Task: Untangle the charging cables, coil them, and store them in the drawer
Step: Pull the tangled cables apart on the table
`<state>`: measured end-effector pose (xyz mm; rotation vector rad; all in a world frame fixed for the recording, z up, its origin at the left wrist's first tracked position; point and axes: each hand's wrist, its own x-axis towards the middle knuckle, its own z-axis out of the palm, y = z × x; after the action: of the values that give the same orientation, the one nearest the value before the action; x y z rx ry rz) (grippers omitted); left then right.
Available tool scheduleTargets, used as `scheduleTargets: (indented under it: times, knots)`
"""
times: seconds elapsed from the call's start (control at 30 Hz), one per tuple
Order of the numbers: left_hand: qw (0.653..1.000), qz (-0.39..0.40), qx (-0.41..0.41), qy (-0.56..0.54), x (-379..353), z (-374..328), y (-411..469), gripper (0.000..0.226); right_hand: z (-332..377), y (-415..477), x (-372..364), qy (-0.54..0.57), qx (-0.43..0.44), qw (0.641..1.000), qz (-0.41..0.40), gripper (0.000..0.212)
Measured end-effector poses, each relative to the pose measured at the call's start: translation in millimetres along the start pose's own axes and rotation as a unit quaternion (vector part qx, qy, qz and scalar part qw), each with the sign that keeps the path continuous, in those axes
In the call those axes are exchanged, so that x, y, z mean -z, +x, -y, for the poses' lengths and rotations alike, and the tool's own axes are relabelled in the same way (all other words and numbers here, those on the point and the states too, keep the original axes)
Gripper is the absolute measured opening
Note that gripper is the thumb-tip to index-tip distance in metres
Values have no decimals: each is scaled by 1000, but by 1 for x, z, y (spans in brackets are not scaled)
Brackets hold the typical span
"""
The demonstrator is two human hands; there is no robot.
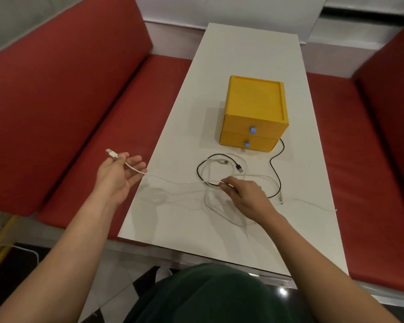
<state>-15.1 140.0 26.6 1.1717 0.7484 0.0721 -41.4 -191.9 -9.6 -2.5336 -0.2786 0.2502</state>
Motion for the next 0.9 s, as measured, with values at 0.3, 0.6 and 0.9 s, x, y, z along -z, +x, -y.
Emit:
scheduleTargets:
  times: [0.3, 0.6, 0.9]
  knots:
    - [768, 238, -331, 494, -50, 65, -53, 73, 12, -8, 8, -28, -1, 1000, -11, 32]
    - [701, 347, -280, 557, -35, 68, -54, 21, -22, -32, 29, -66, 5, 998, 2, 41]
    - [584, 272, -394, 656, 2, 36, -10, 49, -78, -73, 41, -94, 44, 993, -49, 40]
